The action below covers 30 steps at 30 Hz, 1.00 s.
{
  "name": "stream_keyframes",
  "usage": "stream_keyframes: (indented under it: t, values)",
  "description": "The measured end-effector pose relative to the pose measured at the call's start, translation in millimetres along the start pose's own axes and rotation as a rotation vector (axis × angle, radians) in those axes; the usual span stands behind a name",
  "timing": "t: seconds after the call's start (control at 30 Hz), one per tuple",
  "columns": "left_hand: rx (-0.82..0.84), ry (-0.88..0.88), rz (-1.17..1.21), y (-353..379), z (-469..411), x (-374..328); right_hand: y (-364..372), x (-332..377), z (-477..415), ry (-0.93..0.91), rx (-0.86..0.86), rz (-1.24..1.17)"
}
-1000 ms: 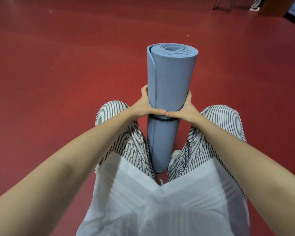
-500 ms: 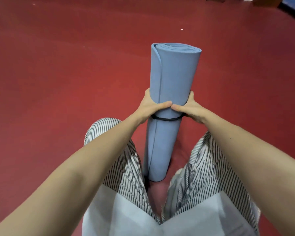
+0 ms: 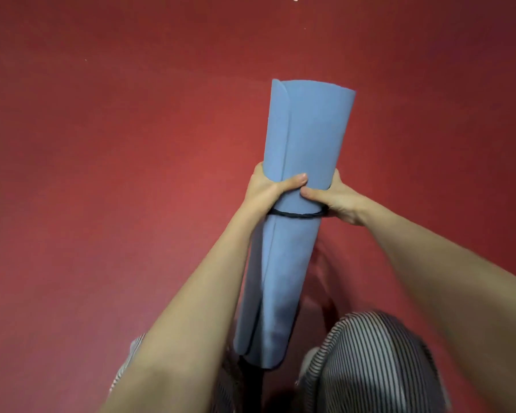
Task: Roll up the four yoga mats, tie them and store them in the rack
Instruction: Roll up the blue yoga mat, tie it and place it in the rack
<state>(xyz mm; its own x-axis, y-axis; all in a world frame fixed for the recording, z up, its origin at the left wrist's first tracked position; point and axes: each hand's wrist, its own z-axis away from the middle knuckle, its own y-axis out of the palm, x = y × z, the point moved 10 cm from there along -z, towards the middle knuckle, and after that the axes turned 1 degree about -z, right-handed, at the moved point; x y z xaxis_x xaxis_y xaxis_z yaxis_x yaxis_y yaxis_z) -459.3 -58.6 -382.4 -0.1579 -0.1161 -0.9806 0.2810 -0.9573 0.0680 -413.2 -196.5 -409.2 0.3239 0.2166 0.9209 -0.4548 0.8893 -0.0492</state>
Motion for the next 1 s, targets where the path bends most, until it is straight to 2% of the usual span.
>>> stream_keyframes:
  t: [0.2,0.43,0.77,0.87,1.0]
  values:
    - [0.056,-0.084,0.006,16,-31,-37,-19,42,-15,0.056,0.002,-0.037]
    - [0.247,-0.124,-0.026,102,-27,-180,-94,170,52,0.085,-0.132,-0.129]
    - [0.514,-0.097,-0.087,298,25,-423,-263,382,224,-0.009,-0.373,-0.292]
    - [0.647,-0.065,-0.086,368,46,-472,-317,422,271,-0.054,-0.436,-0.277]
    - [0.756,-0.057,-0.135,456,64,-501,-397,442,326,-0.094,-0.578,-0.266]
